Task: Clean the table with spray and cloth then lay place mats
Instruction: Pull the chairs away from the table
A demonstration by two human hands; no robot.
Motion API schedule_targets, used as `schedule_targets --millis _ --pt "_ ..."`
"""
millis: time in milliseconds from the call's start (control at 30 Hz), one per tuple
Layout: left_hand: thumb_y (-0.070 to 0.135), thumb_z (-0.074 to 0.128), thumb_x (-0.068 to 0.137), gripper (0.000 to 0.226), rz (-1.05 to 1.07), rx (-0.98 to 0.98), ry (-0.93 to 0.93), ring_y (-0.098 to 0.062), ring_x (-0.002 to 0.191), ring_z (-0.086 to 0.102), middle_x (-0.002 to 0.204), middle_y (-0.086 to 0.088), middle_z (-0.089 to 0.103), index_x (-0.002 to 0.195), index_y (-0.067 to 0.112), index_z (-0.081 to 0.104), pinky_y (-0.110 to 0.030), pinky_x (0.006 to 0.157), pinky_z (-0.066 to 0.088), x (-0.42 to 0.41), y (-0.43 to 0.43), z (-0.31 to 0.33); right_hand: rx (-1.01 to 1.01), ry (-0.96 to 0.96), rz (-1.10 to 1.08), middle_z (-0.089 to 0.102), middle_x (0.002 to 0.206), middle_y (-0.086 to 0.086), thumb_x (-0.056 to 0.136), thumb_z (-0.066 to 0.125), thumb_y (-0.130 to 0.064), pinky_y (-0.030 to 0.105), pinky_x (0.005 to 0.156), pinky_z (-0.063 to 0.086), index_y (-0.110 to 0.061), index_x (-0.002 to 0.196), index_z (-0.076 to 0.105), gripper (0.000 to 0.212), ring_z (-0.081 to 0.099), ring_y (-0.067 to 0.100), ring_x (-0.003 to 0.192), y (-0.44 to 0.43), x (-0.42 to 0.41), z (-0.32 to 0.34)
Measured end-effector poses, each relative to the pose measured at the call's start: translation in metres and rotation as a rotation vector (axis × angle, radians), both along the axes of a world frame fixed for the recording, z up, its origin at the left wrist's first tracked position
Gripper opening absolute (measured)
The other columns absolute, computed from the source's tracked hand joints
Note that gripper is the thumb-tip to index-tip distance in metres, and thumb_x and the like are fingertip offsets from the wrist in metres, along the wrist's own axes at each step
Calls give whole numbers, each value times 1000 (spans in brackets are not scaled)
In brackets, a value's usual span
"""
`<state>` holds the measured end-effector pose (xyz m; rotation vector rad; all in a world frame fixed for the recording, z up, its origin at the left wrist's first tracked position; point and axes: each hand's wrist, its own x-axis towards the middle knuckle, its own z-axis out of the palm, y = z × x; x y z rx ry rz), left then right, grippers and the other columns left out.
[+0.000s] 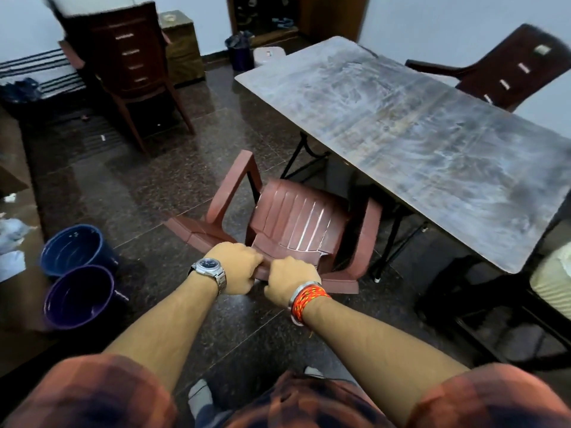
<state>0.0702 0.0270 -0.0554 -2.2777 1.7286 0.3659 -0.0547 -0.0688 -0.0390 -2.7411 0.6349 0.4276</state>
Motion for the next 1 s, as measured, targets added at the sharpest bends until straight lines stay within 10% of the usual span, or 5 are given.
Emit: schedule_targets --millis 633,1000 --pt "18 50 79 12 -527 -36 24 -32 84 70 89 -3 72 87 18 59 -38 61 52 115 63 -8 -50 1 -407 66 108 13 88 50 -26 37 77 47 -11 107 64 27 64 36 96 119 64 2" --pt "22 51 88 20 -534 -28 -112 -29 100 67 111 1 69 107 20 55 -34 64 36 147 -6 -5 -95 -10 -434 66 107 13 89 52 -31 37 75 45 -12 107 64 29 64 36 95 55 104 4"
